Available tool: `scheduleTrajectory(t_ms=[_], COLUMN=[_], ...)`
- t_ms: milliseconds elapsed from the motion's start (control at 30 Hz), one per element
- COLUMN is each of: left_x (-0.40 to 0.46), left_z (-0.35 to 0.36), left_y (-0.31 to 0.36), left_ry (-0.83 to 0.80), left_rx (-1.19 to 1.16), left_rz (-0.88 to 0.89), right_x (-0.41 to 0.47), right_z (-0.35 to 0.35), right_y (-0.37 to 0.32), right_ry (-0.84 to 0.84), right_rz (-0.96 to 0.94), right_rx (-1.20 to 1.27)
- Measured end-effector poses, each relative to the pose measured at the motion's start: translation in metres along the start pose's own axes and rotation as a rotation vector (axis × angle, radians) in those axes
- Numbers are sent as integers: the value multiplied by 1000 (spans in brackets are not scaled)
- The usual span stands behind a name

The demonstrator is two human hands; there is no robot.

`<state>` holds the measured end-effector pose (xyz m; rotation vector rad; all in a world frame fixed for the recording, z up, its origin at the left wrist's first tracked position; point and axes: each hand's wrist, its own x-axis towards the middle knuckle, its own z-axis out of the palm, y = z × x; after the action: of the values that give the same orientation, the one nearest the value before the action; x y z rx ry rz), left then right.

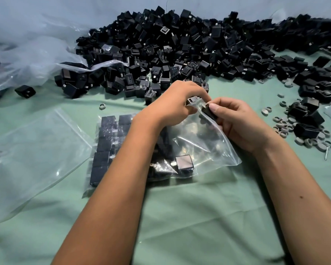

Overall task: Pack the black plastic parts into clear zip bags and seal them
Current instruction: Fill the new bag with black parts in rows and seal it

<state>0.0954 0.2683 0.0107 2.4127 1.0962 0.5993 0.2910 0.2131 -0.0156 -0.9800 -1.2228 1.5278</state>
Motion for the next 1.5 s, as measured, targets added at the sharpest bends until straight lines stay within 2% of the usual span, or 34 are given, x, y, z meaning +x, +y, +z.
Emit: scheduleTrajectory(t_ms=[133,200,367,500,700,800,900,967,1033,1133,1333,1500], left_x=[-4,-7,-6,-2,1,1,1,1,1,2,-1,-1], left_z=[-9,-15,-19,-12,-7,-8,-11,-12,-11,-9,-12,-13], left_y=[-4,-5,2,11,14,13,13,13,14,15,12,11], left_ry=[105,120,150,213,215,246,255,249,232,193,187,184], left_rx=[-52,-73,-69,-50,-24,-34,-27,-27,-16,32,24,17], left_rz=[-57,-79,-80,-57,-41,-48,-51,-48,-40,-17,-35,-44], right_x=[2,1,-5,-4,-3,-4,-1,0,0,-2,-2,4], right_z=[-5,-9,-6,4,16,18,10,7,7,11,9,-5], right_y=[-1,1,3,0,-2,-5,-7,-6,-4,-3,-1,1], right_ry=[53,58,-172,-186,-222,-174,-114,-155,-229,-282,-237,-88], right_rz=[-38,-20,14,-31,-190,-219,-102,-3,24,-59,-76,-108], right_rx=[-2,-122,-420,-490,-670,-487,-165,-108,-188,-422,-591,-824])
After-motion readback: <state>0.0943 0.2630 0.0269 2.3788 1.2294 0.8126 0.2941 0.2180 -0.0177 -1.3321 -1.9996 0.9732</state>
